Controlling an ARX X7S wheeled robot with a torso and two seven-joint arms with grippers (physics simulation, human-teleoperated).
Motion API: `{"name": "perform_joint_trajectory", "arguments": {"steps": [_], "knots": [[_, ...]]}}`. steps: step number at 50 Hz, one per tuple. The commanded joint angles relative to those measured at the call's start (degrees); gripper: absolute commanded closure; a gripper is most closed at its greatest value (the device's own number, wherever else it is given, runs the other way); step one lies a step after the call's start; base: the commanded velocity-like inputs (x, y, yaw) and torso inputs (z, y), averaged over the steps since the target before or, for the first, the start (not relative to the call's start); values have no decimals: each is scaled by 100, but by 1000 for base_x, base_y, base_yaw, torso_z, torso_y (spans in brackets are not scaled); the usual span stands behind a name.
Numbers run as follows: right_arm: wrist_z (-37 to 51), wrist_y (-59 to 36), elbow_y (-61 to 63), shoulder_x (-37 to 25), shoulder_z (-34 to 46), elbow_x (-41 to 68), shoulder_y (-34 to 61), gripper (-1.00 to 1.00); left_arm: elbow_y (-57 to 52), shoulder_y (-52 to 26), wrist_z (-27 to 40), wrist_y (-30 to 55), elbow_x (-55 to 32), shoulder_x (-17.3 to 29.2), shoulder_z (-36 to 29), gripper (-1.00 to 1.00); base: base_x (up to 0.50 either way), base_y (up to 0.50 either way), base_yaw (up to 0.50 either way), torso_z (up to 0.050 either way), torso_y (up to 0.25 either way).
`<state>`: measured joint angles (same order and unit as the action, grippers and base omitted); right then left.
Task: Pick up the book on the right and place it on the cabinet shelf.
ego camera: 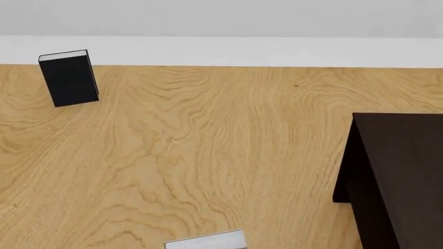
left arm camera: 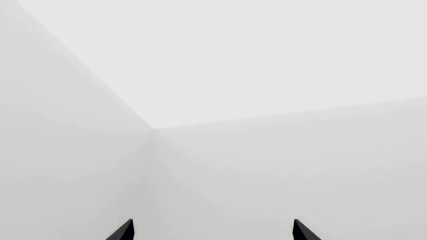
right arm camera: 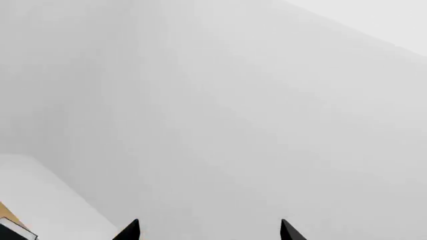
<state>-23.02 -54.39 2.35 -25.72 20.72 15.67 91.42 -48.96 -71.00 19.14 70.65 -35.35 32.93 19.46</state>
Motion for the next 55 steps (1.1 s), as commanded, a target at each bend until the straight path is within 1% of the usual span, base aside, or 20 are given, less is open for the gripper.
{"name": "perform_joint_trajectory", "arguments": {"steps": [1,4,6,9,11,13,16,17,18,23,29,35,39,41,43,46,53,55], "knots": [[-2023,502,-1764,-31,1331,60,1379,-100,75,-35,1,-98,16,64,3,-100,0,0,0,0,0],[-2719,979,-2411,193,1938,-124,1706,-100,84,-165,4,-48,-32,83,-2,-100,0,0,0,0,0],[-2984,1233,-2794,346,2153,-210,1869,-100,84,-195,13,-41,-40,93,5,-100,0,0,0,0,0],[-3637,1713,-3351,525,2585,-344,2128,-100,80,-223,28,-41,-60,79,32,-100,0,0,0,0,0],[-3842,1983,-3672,655,2749,-425,2216,-100,72,-215,34,-47,-69,70,41,-100,0,0,0,0,0],[-4108,2562,-4324,893,2959,-566,2353,-100,57,-176,43,-66,-80,38,70,-100,0,0,0,0,0],[-4499,3188,-5050,1129,3193,-705,2532,-100,37,-136,52,-56,-113,7,123,-100,0,0,0,0,0],[-4569,3400,-5214,1173,3261,-764,2560,-100,28,-132,53,-49,-125,9,136,-100,0,0,0,0,0],[-4693,3415,-5438,1283,3291,-751,2625,-100,12,-122,49,-41,-144,5,169,-100,0,0,0,0,0],[-4977,4352,-6392,1635,3495,-906,2709,-100,-12,15,33,-73,-154,22,290,-100,0,0,0,0,0],[-5242,5637,-7675,2115,3655,-1043,2801,-100,-96,108,-8,-11,-251,79,501,-100,0,0,0,0,0],[-5584,6264,-7651,2213,3666,-1010,2612,-100,-102,125,-38,6,-289,168,622,-100,0,0,0,0,0],[-5548,6316,-7222,2174,3598,-911,2409,-100,-125,227,-60,-37,-295,177,708,-100,0,0,0,0,0],[-5589,6496,-6827,2043,3645,-920,2232,-100,-91,290,-74,-126,-253,171,717,-100,0,0,0,0,0],[-5579,6398,-6323,1899,3660,-896,2058,-100,-82,294,-75,-148,-254,169,726,-100,0,0,0,0,0],[-5552,6354,-5950,1830,3672,-858,1864,-100,-60,354,-82,-228,-228,142,718,-100,0,0,0,0,0],[-5679,6565,-5764,1784,3817,-839,1608,-100,-103,439,-81,-198,-283,149,849,-100,0,0,0,0,0],[-5738,6402,-5505,1713,3852,-810,1515,-100,-133,452,-77,-151,-319,166,917,-100,0,0,0,0,0]]}}
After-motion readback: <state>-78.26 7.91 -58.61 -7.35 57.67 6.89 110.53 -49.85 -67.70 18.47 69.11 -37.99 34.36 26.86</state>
